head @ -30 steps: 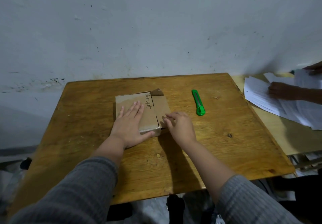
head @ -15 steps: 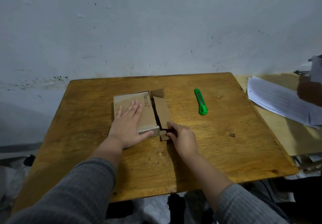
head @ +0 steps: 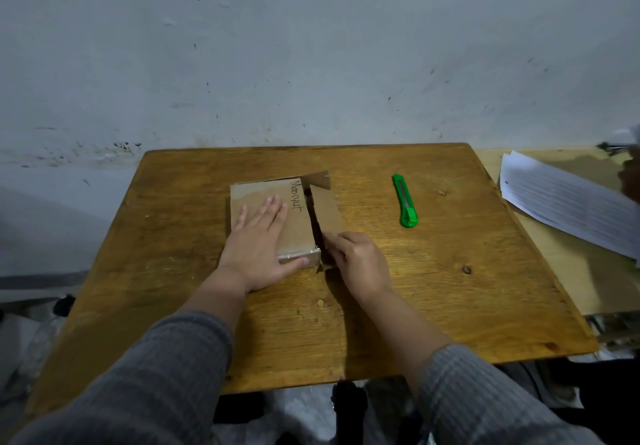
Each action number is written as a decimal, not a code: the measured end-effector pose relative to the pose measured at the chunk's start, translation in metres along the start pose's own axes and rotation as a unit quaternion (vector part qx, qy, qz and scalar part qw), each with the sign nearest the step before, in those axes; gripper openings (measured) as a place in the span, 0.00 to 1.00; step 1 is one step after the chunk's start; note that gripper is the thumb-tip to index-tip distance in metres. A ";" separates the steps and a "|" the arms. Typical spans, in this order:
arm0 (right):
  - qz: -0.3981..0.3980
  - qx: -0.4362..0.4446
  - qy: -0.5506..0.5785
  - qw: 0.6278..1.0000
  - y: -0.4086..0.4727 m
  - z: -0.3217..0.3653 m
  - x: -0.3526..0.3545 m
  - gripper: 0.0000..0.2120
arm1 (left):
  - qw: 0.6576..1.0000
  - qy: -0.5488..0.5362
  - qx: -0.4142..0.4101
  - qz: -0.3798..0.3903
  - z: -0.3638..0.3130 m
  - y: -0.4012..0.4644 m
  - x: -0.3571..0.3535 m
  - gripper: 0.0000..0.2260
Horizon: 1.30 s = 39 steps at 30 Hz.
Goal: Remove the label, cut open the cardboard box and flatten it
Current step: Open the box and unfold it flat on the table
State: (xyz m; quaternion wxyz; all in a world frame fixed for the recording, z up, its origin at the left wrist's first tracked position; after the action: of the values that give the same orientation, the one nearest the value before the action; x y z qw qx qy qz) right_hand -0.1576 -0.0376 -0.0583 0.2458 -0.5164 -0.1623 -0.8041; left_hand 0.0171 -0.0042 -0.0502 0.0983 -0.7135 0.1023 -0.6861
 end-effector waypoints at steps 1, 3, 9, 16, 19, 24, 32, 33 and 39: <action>-0.003 0.002 0.009 1.000 0.000 -0.003 0.000 0.19 | 1.000 -0.001 -0.002 0.001 0.000 0.000 0.000 0.48; -0.021 -0.009 0.044 0.999 -0.004 -0.012 0.002 0.21 | 1.000 -0.002 -0.002 0.003 0.000 0.000 0.000 0.48; -0.054 -0.147 0.028 0.987 -0.010 -0.047 0.015 0.15 | 1.000 -0.004 -0.014 0.014 0.000 0.002 0.002 0.48; 0.035 -0.206 -0.052 0.976 -0.006 -0.063 0.013 0.16 | 0.999 0.005 -0.040 0.018 0.003 0.009 0.003 0.49; 0.047 -0.207 -0.069 0.975 -0.007 -0.064 0.015 0.15 | 0.998 0.005 -0.051 0.031 0.007 0.017 0.006 0.50; 0.017 -0.161 -0.075 0.984 0.022 -0.052 0.033 0.12 | 0.998 -0.010 -0.064 0.024 0.005 0.026 0.013 0.49; 0.052 -0.014 0.013 0.998 0.143 -0.022 0.050 0.15 | 0.995 -0.035 -0.047 0.077 0.008 0.035 0.015 0.51; 0.081 -0.020 0.032 0.996 0.152 -0.022 0.045 0.16 | 0.995 -0.039 -0.045 0.085 0.010 0.037 0.014 0.51; 0.106 -0.081 0.065 0.989 0.154 -0.038 0.035 0.13 | 0.994 0.005 -0.047 0.098 0.020 0.041 0.016 0.50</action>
State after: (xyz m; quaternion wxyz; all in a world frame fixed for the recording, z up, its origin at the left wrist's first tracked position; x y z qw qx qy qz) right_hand -0.1121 -0.1923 -0.0411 0.2966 -0.4954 -0.0249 -0.8161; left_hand 0.0375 -0.0485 -0.0474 0.1305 -0.7006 0.2044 -0.6711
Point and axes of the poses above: each hand's wrist, its own y-axis towards the middle knuckle, its own x-axis out of the back of the hand, z = x × y, the point moved 5 cm from there along y, towards the middle knuckle, and after that the axes turned 15 degrees about z, right-handed, at the moved point
